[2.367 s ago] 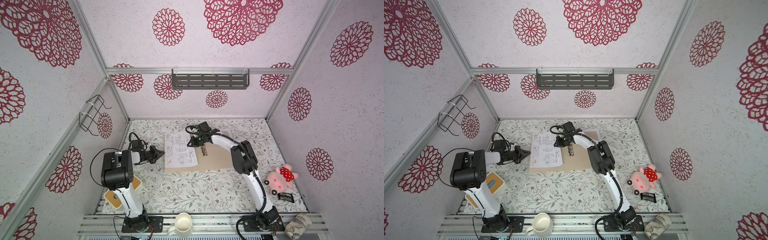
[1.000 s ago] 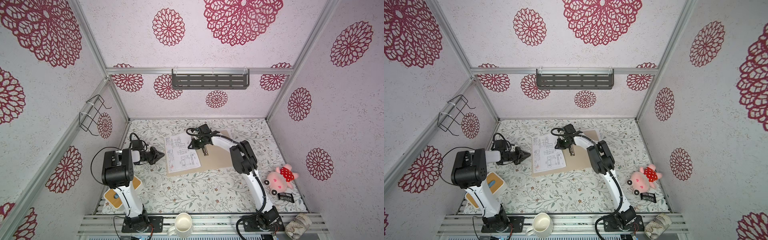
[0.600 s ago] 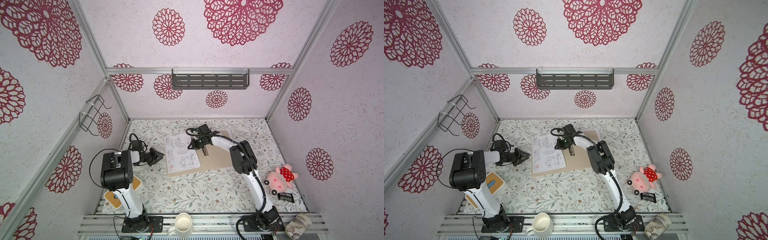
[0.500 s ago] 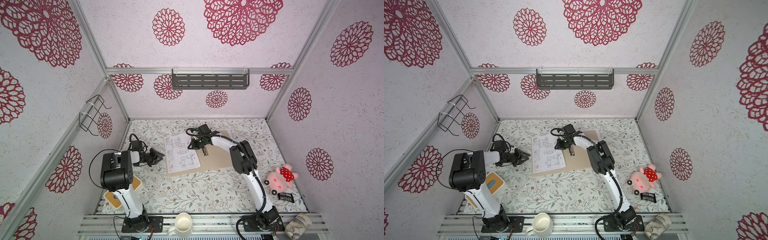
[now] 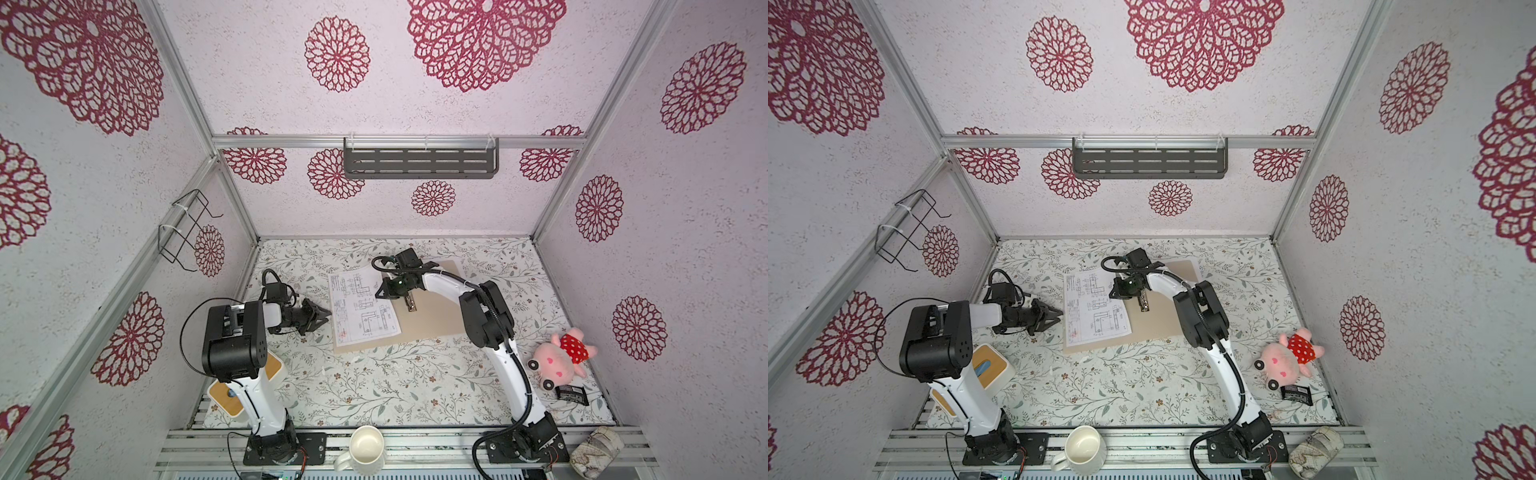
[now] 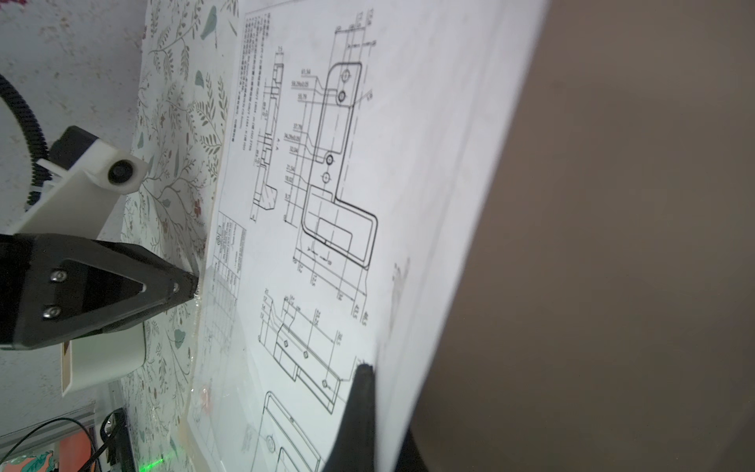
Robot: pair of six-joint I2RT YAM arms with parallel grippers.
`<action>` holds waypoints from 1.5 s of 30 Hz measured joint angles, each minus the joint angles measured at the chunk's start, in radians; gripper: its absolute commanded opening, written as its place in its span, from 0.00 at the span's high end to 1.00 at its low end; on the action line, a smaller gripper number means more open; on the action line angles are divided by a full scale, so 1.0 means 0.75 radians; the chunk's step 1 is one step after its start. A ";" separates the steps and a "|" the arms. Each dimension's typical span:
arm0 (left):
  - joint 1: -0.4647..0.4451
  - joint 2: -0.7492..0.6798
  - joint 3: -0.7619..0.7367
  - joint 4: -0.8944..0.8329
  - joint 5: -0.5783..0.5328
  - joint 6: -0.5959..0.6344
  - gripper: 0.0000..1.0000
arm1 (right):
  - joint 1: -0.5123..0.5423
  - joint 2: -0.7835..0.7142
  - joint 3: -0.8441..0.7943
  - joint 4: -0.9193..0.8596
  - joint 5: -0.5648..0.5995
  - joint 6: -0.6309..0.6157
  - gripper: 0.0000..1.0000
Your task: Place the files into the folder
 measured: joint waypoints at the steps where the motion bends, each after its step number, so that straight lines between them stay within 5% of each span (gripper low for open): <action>1: -0.004 0.001 0.000 0.004 0.001 -0.001 0.72 | 0.000 0.000 0.000 0.001 0.000 0.000 1.00; 30: -0.009 0.038 -0.032 0.110 0.023 -0.048 0.96 | 0.000 -0.033 -0.065 0.051 0.017 0.035 1.00; 45: -0.009 0.039 -0.047 0.168 0.019 -0.072 0.98 | 0.000 -0.075 -0.134 0.052 0.016 0.028 1.00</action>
